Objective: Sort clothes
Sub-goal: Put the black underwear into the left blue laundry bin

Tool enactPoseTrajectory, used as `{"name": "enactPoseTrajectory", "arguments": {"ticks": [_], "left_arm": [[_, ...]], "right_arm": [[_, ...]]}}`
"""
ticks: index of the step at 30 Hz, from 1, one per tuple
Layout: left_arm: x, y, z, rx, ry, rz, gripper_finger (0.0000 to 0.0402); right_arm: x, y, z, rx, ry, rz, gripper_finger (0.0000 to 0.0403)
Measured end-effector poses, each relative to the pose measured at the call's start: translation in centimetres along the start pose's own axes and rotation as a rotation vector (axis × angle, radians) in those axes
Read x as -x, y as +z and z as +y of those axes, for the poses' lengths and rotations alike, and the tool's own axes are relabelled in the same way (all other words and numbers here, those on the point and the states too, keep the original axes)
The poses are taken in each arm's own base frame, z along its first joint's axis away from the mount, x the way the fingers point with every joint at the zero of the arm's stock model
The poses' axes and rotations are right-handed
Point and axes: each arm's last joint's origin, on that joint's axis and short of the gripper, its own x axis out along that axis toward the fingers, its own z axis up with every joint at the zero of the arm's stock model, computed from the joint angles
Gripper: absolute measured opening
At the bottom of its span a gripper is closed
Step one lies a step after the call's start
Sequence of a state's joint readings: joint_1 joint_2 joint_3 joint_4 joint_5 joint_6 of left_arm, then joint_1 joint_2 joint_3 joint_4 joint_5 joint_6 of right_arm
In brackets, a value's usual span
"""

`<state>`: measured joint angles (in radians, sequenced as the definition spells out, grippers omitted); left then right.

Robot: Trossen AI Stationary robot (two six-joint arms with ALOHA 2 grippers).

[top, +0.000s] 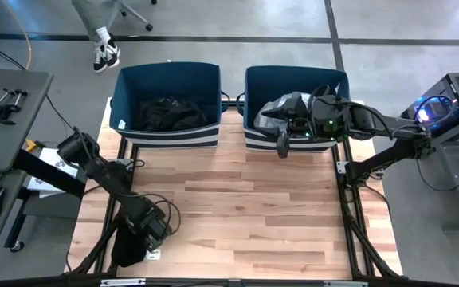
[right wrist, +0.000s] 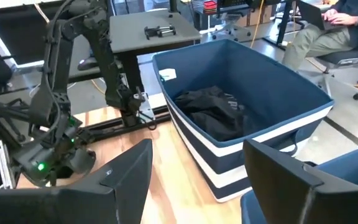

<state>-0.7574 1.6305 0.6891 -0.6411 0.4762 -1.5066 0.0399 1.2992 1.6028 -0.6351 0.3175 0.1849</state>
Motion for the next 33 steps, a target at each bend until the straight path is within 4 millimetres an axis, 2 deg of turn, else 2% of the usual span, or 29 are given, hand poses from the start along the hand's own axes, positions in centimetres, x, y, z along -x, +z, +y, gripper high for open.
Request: {"name": "enactPoseTrajectory", "arguments": {"ticks": [3, 7, 10, 13, 15, 20, 23, 25, 29, 31, 33], "left_arm": [[1.2, 0.1, -0.3, -0.003, -0.028, -0.114, 0.0013], [5.1, 0.3, -1.2, -0.036, -0.125, -0.424, 0.0003], [10.4, 0.0, -2.1, -0.064, -0.289, -0.716, 0.0002], [15.0, 0.9, -1.4, -0.105, -0.264, -0.990, 0.0001], [18.9, 1.2, -1.0, -0.149, -0.254, -1.163, 0.0001], [28.3, 1.8, 1.1, -0.224, -0.116, -1.475, 0.0000], [34.1, 1.0, 3.1, -0.232, -0.076, -1.635, 0.0000], [37.1, 0.2, 4.7, -0.207, -0.044, -1.704, 0.0000], [41.4, -1.4, 8.7, -0.114, 0.044, -1.768, 0.0000], [42.6, -2.2, 10.9, -0.057, 0.108, -1.764, 0.0000], [43.0, -2.4, 12.8, -0.004, 0.185, -1.718, 0.0000]], "right_arm": [[0.0, -0.1, 0.0, 0.000, 0.018, 0.008, 0.0240], [0.0, -0.1, 0.1, -0.026, 0.032, 0.011, 0.0240], [0.0, -0.1, 0.1, -0.051, 0.032, 0.011, 0.0240], [0.0, 0.1, 0.1, -0.085, 0.034, -0.001, 0.0240], [0.0, 0.1, 0.1, -0.110, 0.035, -0.006, 0.0240], [0.0, 0.1, 0.1, -0.189, 0.036, -0.007, 0.0240], [0.1, 0.2, 0.3, -0.243, 0.047, -0.008, 0.0240], [0.6, 0.6, 0.6, -0.262, 0.066, -0.019, 0.0240], [1.8, 1.7, 1.1, -0.274, 0.108, -0.062, 0.0240], [2.2, 2.1, 1.2, -0.274, 0.119, -0.074, 0.0240], [2.4, 2.2, 1.3, -0.271, 0.111, -0.082, 0.0240]]}}
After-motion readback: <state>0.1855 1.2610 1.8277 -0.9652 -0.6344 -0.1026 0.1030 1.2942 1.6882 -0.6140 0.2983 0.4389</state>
